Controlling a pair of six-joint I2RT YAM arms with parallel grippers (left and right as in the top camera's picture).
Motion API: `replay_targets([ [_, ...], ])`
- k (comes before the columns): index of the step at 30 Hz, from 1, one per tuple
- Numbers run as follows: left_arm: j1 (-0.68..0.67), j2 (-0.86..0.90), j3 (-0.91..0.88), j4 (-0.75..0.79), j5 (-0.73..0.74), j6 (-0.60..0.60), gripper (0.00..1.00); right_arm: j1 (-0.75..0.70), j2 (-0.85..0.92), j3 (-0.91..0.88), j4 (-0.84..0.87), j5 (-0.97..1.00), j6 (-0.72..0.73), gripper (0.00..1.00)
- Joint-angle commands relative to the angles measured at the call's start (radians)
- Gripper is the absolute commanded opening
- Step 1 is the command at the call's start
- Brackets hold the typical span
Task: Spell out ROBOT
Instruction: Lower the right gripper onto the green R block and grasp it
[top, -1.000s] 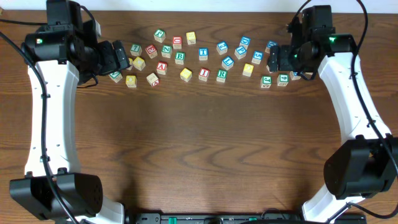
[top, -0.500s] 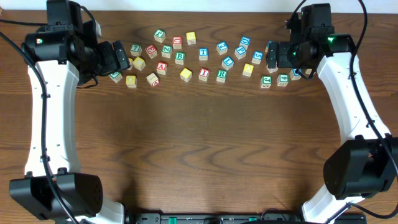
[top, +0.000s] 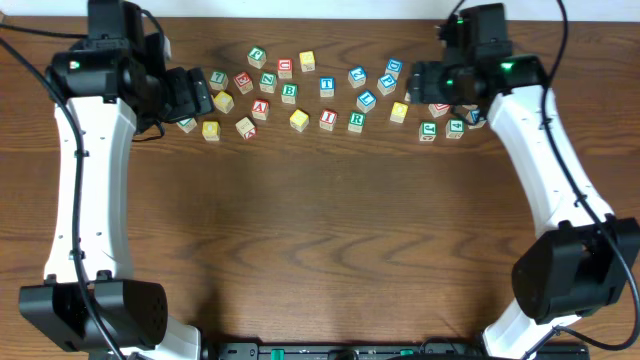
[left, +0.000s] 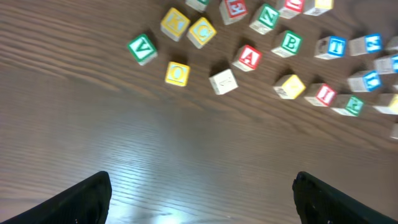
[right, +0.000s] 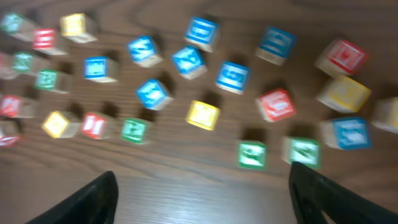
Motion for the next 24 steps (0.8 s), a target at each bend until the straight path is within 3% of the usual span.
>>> replay_targets([
  [1, 0.006, 0.008, 0.014, -0.005, -0.174, 0.016, 0.92, 0.07, 0.017, 0.017, 0.045, 0.008, 0.107, 0.74],
  [4, 0.033, 0.008, 0.014, -0.005, -0.246, 0.016, 0.92, 0.126, 0.044, 0.017, 0.095, 0.063, 0.161, 0.73],
  [11, 0.144, 0.011, 0.013, 0.005, -0.251, 0.006, 0.92, 0.205, 0.16, 0.017, 0.196, 0.151, 0.313, 0.64],
  [24, 0.164, 0.011, 0.006, -0.002, -0.244, -0.026, 0.93, 0.23, 0.299, 0.017, 0.227, 0.205, 0.386, 0.57],
])
